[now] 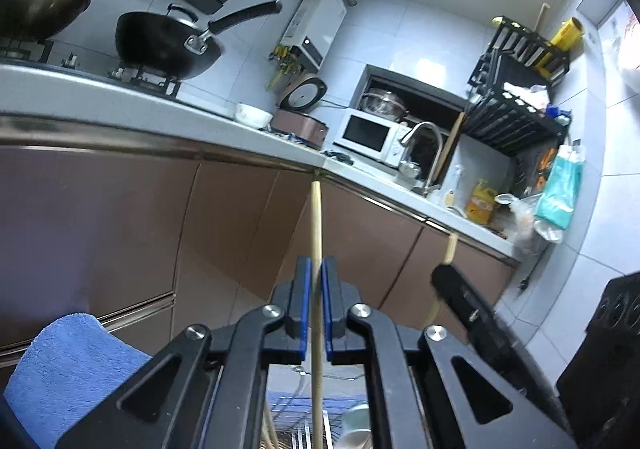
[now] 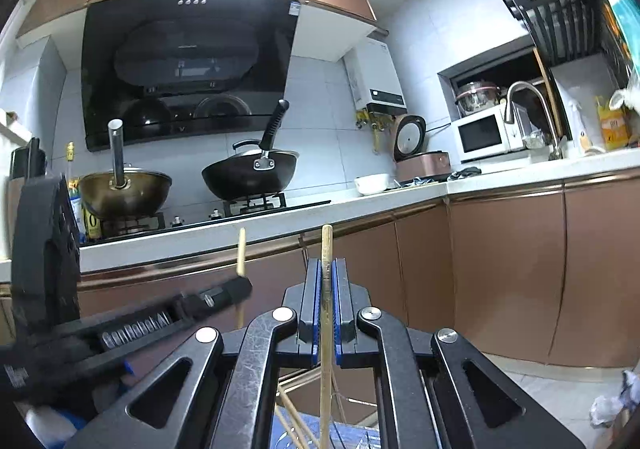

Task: Organize utensils
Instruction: 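Carry both chopsticks up to the holder with the left and right tools, then drop the chopsticks into the holder by opening both tools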

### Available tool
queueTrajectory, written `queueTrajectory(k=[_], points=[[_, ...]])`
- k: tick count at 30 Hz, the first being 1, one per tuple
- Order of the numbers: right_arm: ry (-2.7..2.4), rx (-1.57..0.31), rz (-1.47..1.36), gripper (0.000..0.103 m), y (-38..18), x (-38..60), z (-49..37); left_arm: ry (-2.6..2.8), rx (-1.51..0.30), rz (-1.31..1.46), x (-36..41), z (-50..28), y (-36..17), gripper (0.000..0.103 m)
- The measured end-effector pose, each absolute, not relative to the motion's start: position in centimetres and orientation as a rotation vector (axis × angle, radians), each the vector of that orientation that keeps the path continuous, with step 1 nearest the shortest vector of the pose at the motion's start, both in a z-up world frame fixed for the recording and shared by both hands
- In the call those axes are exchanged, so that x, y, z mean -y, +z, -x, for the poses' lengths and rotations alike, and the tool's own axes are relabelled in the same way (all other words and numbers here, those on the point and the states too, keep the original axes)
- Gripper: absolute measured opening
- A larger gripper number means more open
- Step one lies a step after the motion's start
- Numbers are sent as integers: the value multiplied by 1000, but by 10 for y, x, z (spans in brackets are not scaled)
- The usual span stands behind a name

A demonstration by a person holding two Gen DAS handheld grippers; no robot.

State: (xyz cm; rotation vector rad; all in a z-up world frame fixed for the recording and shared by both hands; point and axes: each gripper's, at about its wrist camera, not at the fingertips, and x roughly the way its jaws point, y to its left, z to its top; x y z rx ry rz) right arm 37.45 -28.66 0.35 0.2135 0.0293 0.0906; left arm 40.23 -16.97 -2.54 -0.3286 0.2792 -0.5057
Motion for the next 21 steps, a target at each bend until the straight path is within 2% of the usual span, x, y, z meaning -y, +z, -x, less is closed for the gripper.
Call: queueTrajectory(k=[12, 16, 19, 20, 21], points=[[58, -18, -175, 5, -36, 277, -395, -401, -182, 363, 177, -413, -74, 5], [46, -36, -150, 5, -51, 275, -388, -397, -203, 359, 174, -411, -89, 7], [40, -43, -144, 8, -54, 275, -379, -396, -187, 355, 166, -398, -86, 20], [40, -43, -144, 10, -54, 275, -376, -397, -186, 360, 162, -395, -84, 26], [38, -44, -144, 17, -54, 275, -373, -395, -189, 366, 156, -389, -80, 28]])
